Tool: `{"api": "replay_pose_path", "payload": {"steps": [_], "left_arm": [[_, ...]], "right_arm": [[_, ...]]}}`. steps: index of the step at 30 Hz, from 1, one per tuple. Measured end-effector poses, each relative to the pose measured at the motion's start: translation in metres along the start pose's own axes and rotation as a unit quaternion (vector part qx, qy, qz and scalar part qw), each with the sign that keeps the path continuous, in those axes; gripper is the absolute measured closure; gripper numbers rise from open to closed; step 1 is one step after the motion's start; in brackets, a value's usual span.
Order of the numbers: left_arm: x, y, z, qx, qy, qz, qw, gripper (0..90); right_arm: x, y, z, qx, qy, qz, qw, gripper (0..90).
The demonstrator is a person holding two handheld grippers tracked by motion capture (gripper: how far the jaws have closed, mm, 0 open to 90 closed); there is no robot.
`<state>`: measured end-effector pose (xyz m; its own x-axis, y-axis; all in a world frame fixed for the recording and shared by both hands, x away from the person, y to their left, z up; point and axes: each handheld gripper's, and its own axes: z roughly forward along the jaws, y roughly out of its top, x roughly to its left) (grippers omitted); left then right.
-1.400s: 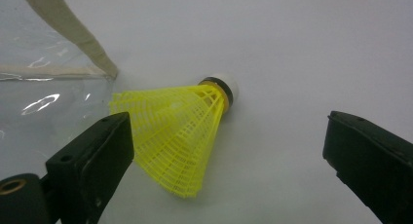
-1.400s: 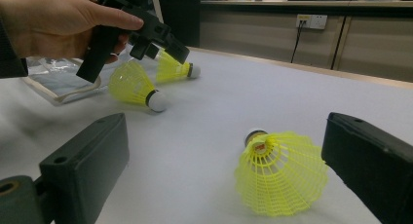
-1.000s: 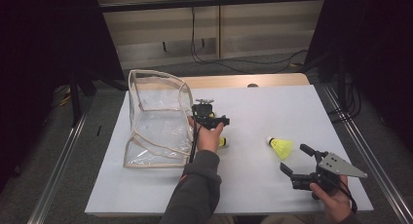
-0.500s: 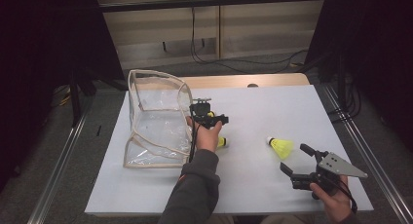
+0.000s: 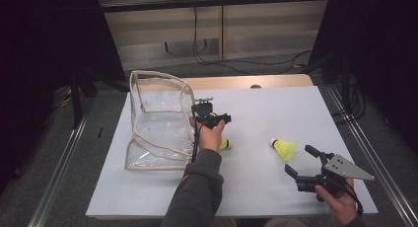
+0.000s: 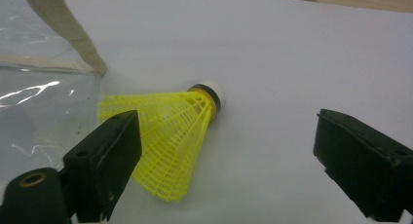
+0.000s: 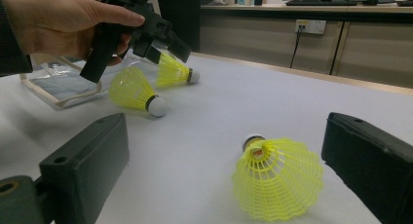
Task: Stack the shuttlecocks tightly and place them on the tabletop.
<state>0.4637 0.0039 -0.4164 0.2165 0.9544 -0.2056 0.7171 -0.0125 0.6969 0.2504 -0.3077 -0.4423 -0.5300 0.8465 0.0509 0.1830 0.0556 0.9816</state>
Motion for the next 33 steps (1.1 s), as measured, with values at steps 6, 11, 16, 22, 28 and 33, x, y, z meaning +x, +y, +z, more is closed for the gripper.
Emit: {"api": "replay_pose_path", "payload": {"steps": [6, 11, 16, 22, 28, 33], "left_arm": [[0.002, 0.000, 0.002, 0.002, -0.007, -0.012, 0.9999, 19.1], [0.002, 0.000, 0.003, -0.002, -0.014, -0.011, 0.9998, 30.9], [0.002, 0.000, 0.005, 0.001, -0.012, -0.016, 0.9998, 33.8], [0.002, 0.001, 0.008, -0.001, -0.009, -0.008, 0.9999, 45.7], [0.002, 0.003, 0.010, 0.001, 0.007, 0.023, 0.9997, 64.6], [0.003, 0.004, 0.011, -0.002, 0.030, 0.054, 0.9981, 80.7]], "right_arm": [[-0.001, 0.000, 0.000, 0.000, 0.000, -0.001, 1.0000, 2.9], [-0.001, 0.000, 0.000, -0.001, -0.001, 0.000, 1.0000, 2.9], [-0.001, 0.000, -0.001, -0.003, 0.000, 0.001, 1.0000, 2.9], [-0.002, 0.000, -0.001, -0.003, -0.002, 0.001, 1.0000, 2.9], [-0.002, 0.000, -0.001, -0.006, -0.001, 0.005, 1.0000, 2.9], [-0.002, 0.000, -0.002, -0.006, -0.003, 0.006, 1.0000, 2.9]]}}
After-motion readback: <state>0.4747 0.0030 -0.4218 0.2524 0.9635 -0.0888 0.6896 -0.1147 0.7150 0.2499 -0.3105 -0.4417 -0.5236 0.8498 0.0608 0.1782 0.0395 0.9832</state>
